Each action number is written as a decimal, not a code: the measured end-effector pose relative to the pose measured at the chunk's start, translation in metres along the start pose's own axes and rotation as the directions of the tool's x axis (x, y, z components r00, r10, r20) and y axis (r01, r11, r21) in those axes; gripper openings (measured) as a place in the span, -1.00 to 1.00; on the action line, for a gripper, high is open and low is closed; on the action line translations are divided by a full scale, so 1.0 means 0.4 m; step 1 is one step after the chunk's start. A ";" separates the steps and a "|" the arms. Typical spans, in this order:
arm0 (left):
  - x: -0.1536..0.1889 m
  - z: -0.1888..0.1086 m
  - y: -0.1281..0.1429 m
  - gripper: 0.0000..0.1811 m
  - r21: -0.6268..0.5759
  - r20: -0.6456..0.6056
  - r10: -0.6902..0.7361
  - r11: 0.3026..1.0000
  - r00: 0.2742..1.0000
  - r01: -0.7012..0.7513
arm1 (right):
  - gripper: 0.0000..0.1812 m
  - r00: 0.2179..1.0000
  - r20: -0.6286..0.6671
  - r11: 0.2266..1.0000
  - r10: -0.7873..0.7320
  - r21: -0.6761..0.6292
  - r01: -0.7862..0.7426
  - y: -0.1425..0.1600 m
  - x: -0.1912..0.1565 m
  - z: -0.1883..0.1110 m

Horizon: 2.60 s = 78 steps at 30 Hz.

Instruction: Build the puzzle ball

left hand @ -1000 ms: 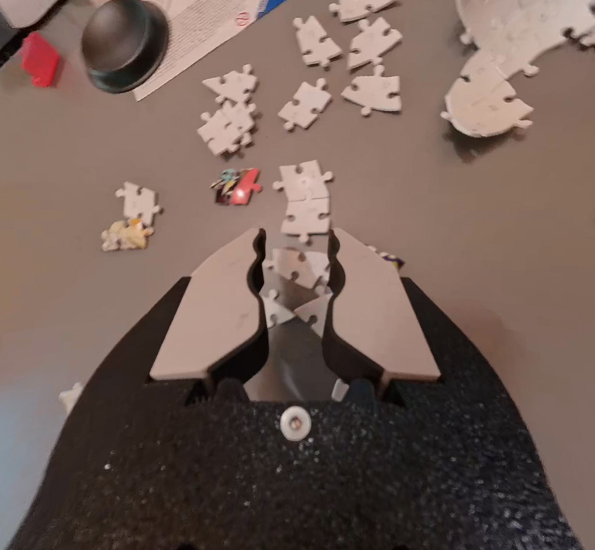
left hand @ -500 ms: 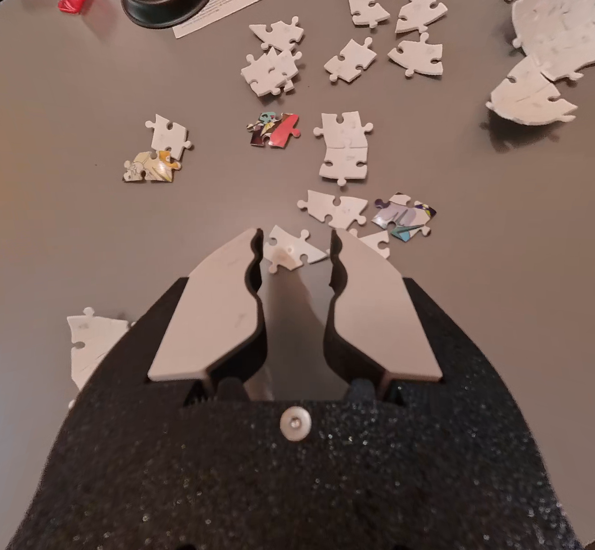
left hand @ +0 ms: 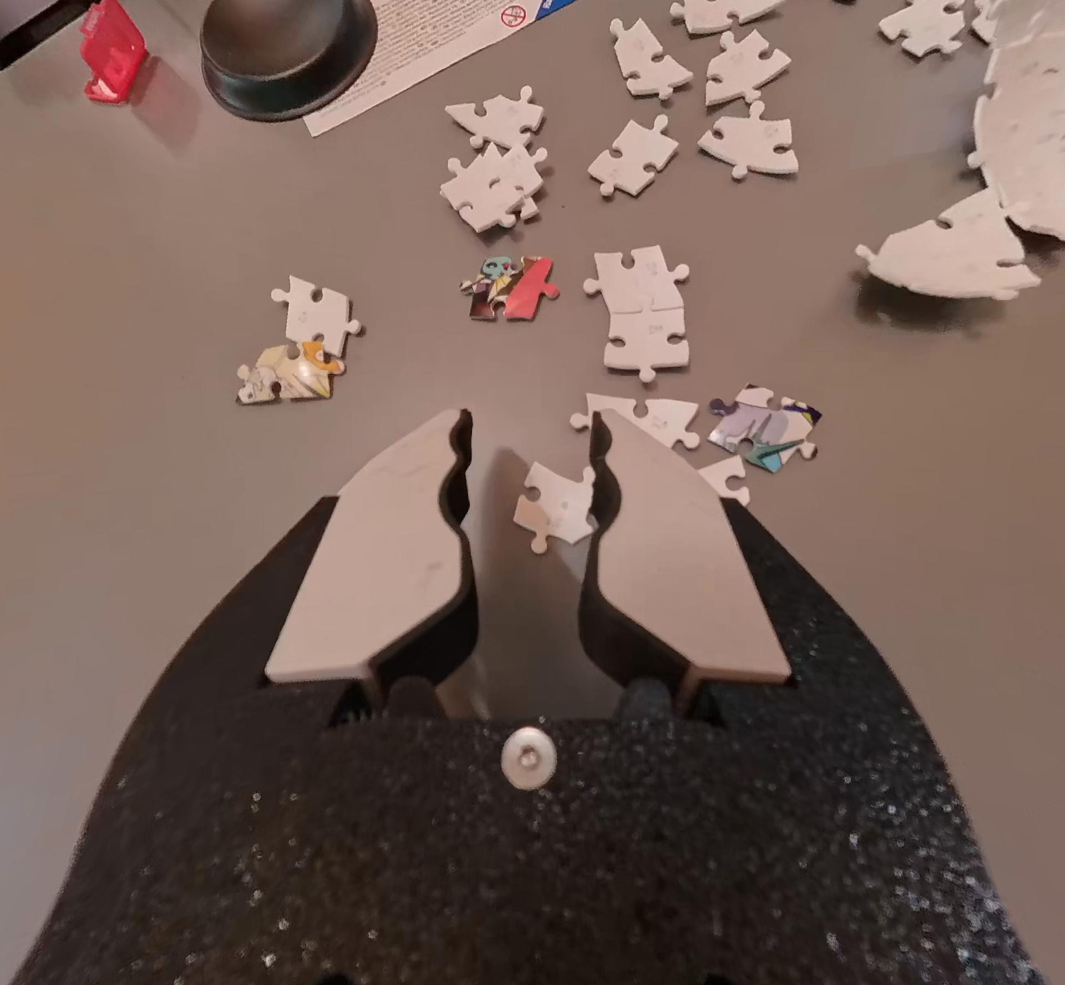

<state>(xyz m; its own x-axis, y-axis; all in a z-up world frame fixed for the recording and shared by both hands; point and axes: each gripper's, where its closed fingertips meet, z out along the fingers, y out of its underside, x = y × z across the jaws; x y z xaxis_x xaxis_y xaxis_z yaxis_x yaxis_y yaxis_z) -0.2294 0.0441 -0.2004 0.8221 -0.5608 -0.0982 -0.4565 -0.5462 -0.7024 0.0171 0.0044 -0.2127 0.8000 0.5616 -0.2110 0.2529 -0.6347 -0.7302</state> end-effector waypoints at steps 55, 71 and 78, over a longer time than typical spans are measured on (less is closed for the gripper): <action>0.147 -0.008 -0.025 -0.56 0.007 -0.148 0.211 0.977 0.966 -0.212 | -0.57 0.989 -0.020 0.987 -0.149 0.055 0.150 -0.017 0.105 -0.036; 0.100 0.085 -0.019 -0.59 -0.246 -0.134 0.085 0.962 0.987 -0.117 | -0.61 0.966 -0.028 0.966 -0.257 -0.045 0.255 -0.033 0.165 0.017; 0.119 0.106 -0.027 -0.66 -0.266 -0.136 0.013 0.963 0.991 -0.049 | -0.54 0.952 0.004 0.950 -0.307 -0.049 0.307 -0.024 0.145 0.016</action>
<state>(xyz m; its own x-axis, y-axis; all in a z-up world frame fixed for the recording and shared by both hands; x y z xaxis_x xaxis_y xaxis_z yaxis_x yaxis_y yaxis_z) -0.1712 0.0497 -0.2275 0.7622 -0.6473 -0.0103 -0.5704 -0.6639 -0.4836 0.0575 0.0465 -0.2221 0.6815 0.7316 0.0207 0.5127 -0.4571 -0.7267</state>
